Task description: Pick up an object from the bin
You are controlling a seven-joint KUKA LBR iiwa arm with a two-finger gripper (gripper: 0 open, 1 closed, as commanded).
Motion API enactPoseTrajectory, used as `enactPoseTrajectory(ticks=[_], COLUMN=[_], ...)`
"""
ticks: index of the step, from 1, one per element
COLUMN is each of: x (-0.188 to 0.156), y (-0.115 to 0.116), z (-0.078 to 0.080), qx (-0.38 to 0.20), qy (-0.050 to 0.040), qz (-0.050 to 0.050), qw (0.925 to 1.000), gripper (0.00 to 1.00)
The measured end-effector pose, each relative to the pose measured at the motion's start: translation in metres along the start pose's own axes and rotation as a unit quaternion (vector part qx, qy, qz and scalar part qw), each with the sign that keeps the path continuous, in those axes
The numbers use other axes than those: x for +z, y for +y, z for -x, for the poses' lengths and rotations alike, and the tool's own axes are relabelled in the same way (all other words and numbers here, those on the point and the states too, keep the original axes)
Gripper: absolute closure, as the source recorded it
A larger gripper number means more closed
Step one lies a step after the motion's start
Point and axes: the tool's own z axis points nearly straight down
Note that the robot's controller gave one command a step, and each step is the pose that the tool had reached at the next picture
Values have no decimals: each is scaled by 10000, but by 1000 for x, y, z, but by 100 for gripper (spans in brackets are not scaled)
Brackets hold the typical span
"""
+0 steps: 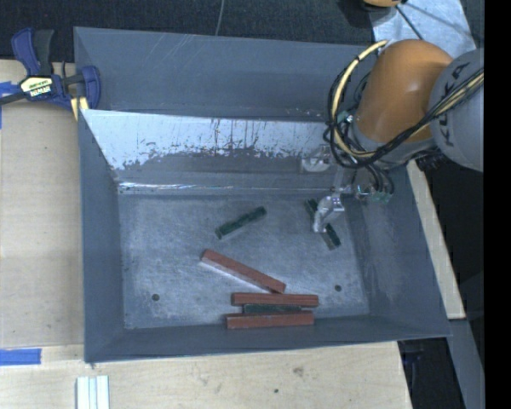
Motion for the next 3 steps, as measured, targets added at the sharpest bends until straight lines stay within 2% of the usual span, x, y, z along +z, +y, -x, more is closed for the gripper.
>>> enactPoseTrajectory(ticks=[1,2,3], x=[57,57,-120], y=[133,133,138], z=[-1,-1,1], qx=[-414,-418,-510], qy=[-55,-55,-39], qz=[-8,-8,5], qw=[9991,9991,9987], gripper=[100,100,100])
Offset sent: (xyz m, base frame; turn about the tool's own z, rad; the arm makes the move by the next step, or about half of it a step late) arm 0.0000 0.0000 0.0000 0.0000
